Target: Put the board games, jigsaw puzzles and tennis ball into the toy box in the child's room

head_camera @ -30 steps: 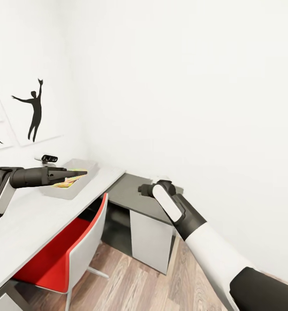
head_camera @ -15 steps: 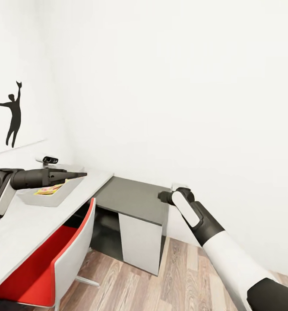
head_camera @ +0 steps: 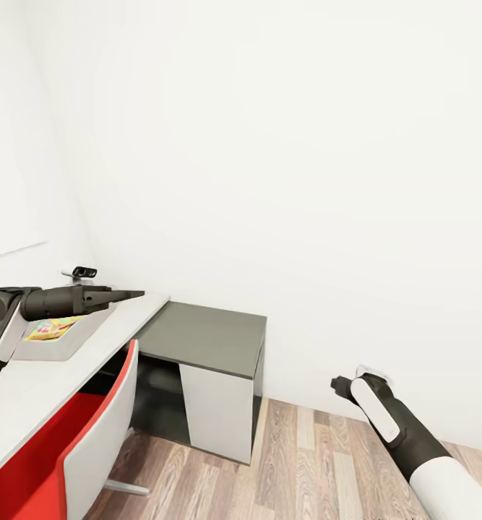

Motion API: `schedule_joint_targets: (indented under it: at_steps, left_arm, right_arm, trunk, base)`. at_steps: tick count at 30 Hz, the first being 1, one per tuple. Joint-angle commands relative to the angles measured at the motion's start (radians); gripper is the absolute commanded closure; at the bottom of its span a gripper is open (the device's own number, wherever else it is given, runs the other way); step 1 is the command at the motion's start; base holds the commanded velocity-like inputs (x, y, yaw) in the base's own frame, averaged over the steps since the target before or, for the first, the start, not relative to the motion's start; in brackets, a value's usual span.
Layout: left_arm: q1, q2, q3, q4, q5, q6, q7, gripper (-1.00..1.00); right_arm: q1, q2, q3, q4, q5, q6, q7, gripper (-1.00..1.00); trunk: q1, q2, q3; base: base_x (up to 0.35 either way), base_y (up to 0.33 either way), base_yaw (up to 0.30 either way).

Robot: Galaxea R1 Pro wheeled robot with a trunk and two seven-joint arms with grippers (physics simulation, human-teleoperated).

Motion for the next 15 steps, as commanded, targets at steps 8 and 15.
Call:
schedule_joint_targets:
  at_steps: [8,15]
  left_arm:
    - [0.024,0.000,-0.002,0.006,0.002,0.006,-0.002,-1.00]
    - [0.047,0.001,-0.001,0.007,0.001,0.005,-0.001,-1.00]
  right_arm:
    - [0.056,0.011,0.109,0.343,-0.007,-0.248,0.044,-1.00]
    - [0.089,0.074,0.218,0.479,-0.009,-0.422,0.235,-1.00]
  trunk:
    - [0.001,-0.001,0.006]
    - [0.001,-0.001,0.005]
  base:
    - [0.000,0.000,-0.194]
    - [0.000,0.000,-0.029]
